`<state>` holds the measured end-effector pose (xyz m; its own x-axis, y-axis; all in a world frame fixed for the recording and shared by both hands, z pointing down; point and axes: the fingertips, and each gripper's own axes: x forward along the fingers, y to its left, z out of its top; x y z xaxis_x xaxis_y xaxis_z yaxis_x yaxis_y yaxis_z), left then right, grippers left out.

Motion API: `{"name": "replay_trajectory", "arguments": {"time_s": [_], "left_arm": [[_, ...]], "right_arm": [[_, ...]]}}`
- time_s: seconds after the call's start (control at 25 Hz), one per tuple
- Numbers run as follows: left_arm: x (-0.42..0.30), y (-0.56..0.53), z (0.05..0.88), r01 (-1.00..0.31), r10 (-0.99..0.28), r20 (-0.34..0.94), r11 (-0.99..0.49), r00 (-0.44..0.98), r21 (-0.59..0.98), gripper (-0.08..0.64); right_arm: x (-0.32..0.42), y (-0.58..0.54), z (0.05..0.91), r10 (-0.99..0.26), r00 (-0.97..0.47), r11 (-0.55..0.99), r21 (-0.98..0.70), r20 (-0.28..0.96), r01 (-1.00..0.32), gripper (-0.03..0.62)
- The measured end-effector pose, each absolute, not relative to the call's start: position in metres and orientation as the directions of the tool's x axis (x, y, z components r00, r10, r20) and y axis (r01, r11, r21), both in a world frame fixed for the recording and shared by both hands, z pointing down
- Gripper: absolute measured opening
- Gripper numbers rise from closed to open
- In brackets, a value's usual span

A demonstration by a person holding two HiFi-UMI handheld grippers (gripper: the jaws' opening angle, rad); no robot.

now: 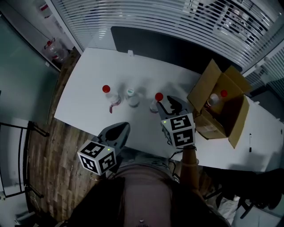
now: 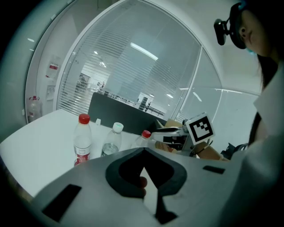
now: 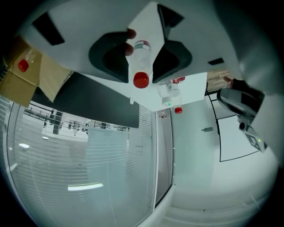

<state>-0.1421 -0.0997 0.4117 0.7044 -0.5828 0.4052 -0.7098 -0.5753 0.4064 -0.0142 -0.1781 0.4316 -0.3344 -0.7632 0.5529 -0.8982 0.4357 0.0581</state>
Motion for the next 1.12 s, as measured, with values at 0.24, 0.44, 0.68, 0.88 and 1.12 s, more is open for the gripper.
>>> {"name": "replay_trajectory", "arguments": {"time_s": [0.24,0.44,0.68,0.88,1.12], "left_arm": [[-0.125,-0.080,0.406,-0.711,-0.594,0.392,-0.575,0.703,0.404,0.006],[-0.117,-0.067,0.403,-0.722,-0.615,0.379,-0.566,0.691,0.398,0.005],[-0.103,-0.049,0.400,-0.732,-0.639,0.362,-0.555,0.679,0.394,0.006],[-0.088,-0.032,0.403,-0.740,-0.647,0.362,-0.555,0.671,0.379,0.005],[-0.069,-0.018,0.406,-0.741,-0.652,0.356,-0.551,0.669,0.384,0.005]], "right_arm": [[0.001,-0.152,0.418,-0.778,-0.338,0.429,0.054,0.530,-0.902,0.172],[0.013,-0.132,0.405,-0.805,-0.338,0.419,0.065,0.488,-0.906,0.122],[0.031,-0.102,0.395,-0.817,-0.353,0.419,0.049,0.456,-0.907,0.071],[0.043,-0.078,0.395,-0.809,-0.370,0.437,0.046,0.457,-0.898,0.061],[0.062,-0.059,0.393,-0.814,-0.367,0.436,0.057,0.450,-0.898,0.060]]}}
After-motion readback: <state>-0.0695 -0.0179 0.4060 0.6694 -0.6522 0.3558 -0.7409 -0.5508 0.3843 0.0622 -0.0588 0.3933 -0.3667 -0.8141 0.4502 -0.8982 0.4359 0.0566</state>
